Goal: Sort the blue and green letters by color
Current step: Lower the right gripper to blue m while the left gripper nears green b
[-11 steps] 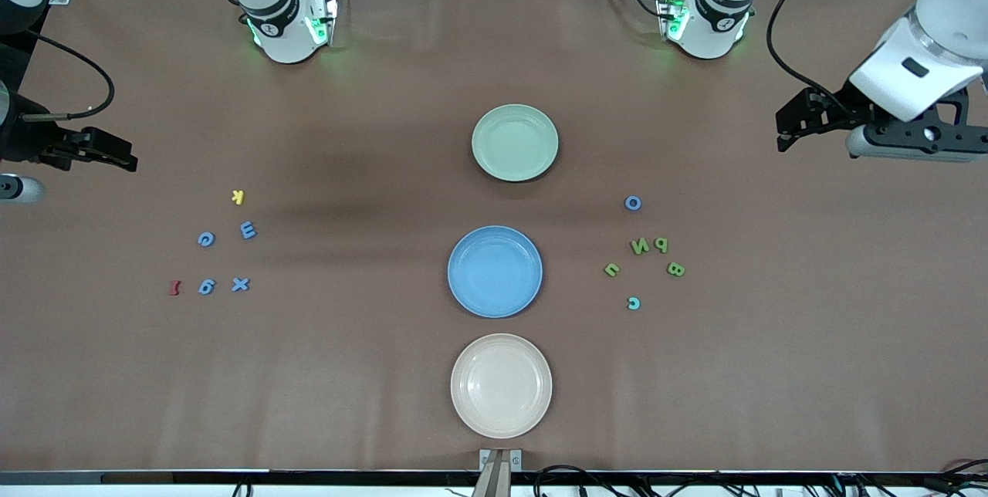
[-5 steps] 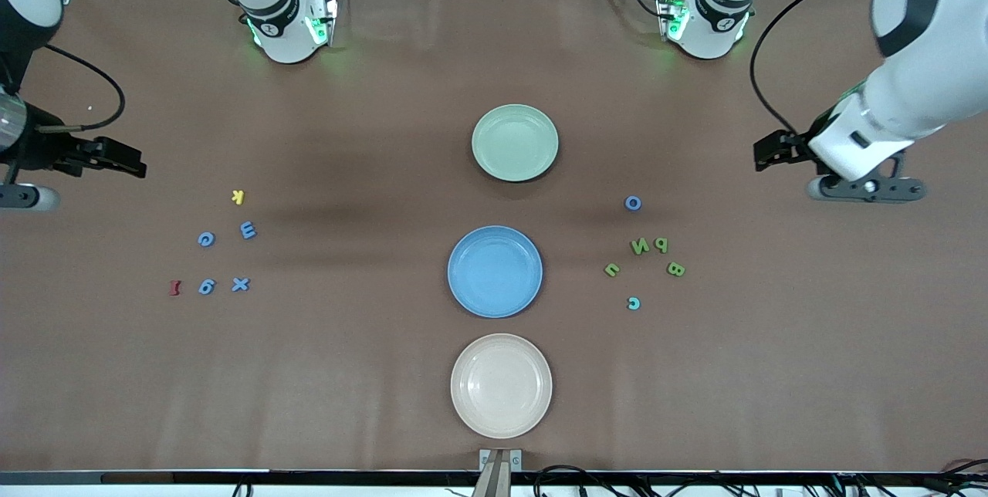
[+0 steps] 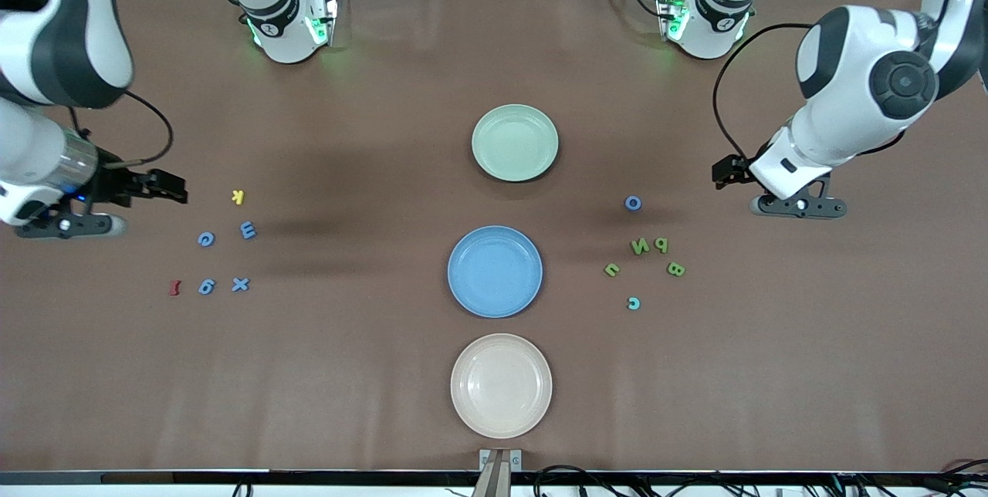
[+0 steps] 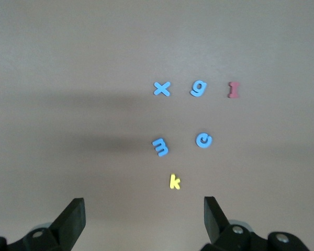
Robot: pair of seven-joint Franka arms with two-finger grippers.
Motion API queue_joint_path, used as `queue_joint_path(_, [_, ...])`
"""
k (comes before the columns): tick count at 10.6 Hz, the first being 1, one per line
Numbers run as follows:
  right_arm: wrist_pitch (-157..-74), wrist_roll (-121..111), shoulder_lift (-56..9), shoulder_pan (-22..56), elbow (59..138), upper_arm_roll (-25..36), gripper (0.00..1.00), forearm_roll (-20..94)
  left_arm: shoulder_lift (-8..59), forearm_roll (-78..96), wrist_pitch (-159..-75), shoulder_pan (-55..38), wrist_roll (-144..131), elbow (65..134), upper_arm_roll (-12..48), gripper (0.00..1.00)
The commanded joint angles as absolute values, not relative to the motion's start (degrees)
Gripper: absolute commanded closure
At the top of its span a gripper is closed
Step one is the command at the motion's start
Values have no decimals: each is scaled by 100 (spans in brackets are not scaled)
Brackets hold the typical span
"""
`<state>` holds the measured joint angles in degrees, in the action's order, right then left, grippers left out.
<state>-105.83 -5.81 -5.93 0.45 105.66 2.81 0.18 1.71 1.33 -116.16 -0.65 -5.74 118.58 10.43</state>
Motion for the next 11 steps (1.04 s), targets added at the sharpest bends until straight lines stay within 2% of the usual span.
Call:
queue_joint_path(1, [-11634, -1350, -763, -9, 11450, 246, 0, 316, 569, 158, -12460, -105, -870, 12216, 1107, 0])
queue_joint_path(4, [-12286, -2404, -1272, -122, 11724, 237, 0, 316, 1439, -236, -13489, -202, -1098, 12287, 1116, 0])
queue_joint_path(6, [-12584, -3178, -1581, -184, 11855, 237, 0, 316, 1791, -272, -13893, -333, -1274, 12278, 1108, 0])
queue_joint_path(11, [-13866, -3278, -2012, -202, 12330, 150, 0, 308, 2424, -649, -14676, -352, -1581, 12235, 1107, 0])
